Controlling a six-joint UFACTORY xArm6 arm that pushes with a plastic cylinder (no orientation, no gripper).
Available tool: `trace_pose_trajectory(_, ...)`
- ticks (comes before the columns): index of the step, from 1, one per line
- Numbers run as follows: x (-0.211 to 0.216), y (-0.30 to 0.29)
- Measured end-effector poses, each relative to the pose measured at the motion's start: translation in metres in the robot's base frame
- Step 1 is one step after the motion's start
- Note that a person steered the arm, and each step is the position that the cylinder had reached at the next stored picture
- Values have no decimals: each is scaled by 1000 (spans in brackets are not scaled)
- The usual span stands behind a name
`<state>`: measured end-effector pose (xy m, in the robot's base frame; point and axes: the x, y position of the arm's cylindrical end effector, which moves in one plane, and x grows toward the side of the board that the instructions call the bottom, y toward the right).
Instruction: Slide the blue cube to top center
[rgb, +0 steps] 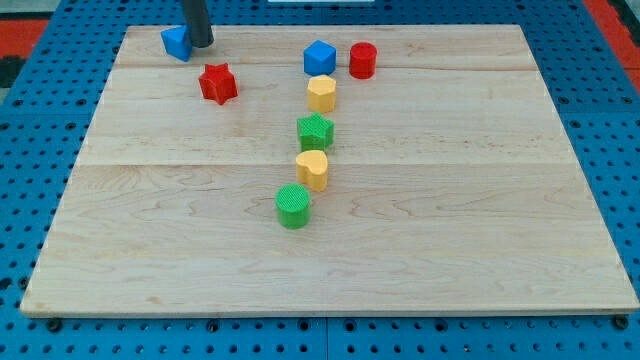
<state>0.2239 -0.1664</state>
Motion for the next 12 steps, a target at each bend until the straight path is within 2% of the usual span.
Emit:
trace_pose_trajectory(2, 5, 28)
trace_pose_trajectory(3, 6, 85)
trace_pose_trajectory(4, 22, 133)
trace_pose_trajectory(5, 67, 142)
trace_pose_trajectory(6, 81, 144)
trace_pose_trajectory(7, 84, 209)
trace_pose_trajectory(8, 69, 228)
trace_pose_trajectory(9, 28, 178)
trace_pose_trajectory(10, 26, 159)
trace_pose_trajectory(12, 26, 169)
